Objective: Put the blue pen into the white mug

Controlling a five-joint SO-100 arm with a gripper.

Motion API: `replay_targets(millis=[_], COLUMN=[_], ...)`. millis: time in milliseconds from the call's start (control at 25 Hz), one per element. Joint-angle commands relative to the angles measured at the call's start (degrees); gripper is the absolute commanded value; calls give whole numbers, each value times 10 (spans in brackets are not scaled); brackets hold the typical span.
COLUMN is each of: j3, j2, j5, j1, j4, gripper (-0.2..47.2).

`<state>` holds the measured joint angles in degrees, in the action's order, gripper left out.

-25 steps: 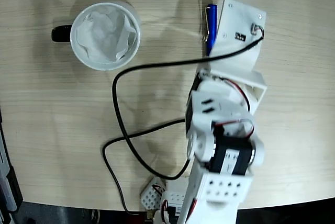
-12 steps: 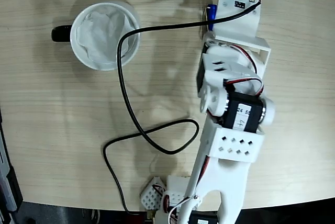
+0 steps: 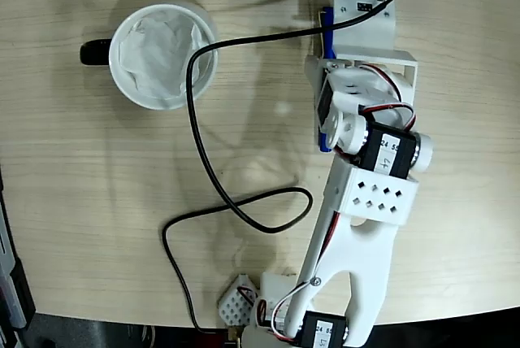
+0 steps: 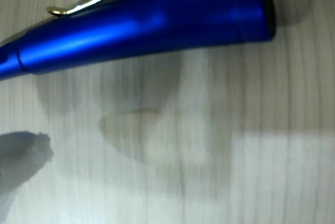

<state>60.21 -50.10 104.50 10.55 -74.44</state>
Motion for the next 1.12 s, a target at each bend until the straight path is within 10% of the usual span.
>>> replay_targets(millis=[0, 1080], j3=[-23, -45], j2=[-11, -9], j5=[5, 5], j1=[-7, -4], j4=[-3, 2], gripper=[214, 214])
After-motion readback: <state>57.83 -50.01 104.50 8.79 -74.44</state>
